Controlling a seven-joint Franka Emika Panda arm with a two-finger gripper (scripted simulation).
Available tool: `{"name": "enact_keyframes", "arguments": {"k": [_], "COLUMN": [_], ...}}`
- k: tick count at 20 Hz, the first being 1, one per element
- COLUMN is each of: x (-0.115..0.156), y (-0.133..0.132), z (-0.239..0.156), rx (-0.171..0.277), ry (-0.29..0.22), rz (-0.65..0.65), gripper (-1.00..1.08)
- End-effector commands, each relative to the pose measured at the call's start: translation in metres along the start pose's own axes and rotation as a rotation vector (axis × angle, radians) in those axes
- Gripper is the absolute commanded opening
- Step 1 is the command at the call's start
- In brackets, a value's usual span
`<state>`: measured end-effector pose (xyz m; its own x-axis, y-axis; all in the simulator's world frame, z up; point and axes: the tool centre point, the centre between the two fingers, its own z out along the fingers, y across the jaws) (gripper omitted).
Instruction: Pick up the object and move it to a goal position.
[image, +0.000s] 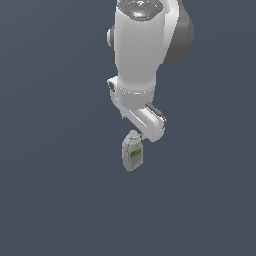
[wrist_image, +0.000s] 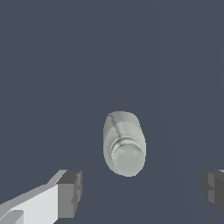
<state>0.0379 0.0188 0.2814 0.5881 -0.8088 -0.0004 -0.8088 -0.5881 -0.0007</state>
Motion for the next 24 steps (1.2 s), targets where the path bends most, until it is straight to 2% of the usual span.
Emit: {"name": "enact_keyframes", "arguments": {"k": [1,8,17,22,23,24], "x": [0.001,0.001,0.000,0.001,0.001,0.001], "y": [-0.001,-0.001,0.000,-0.001,-0.001,-0.001], "z": [0.001,0.006,0.044,0.051,0.051,0.051], "rx": [-0.001,-0.001,-0.001,-0.001,-0.001,-0.001], "ry": [0.000,0.000,0.000,0.000,0.000,0.000], "rz": [0.014,0.013,0.016,0.016,0.016,0.016], "gripper": [1.00,1.00,1.00,1.00,-1.00,-1.00]}}
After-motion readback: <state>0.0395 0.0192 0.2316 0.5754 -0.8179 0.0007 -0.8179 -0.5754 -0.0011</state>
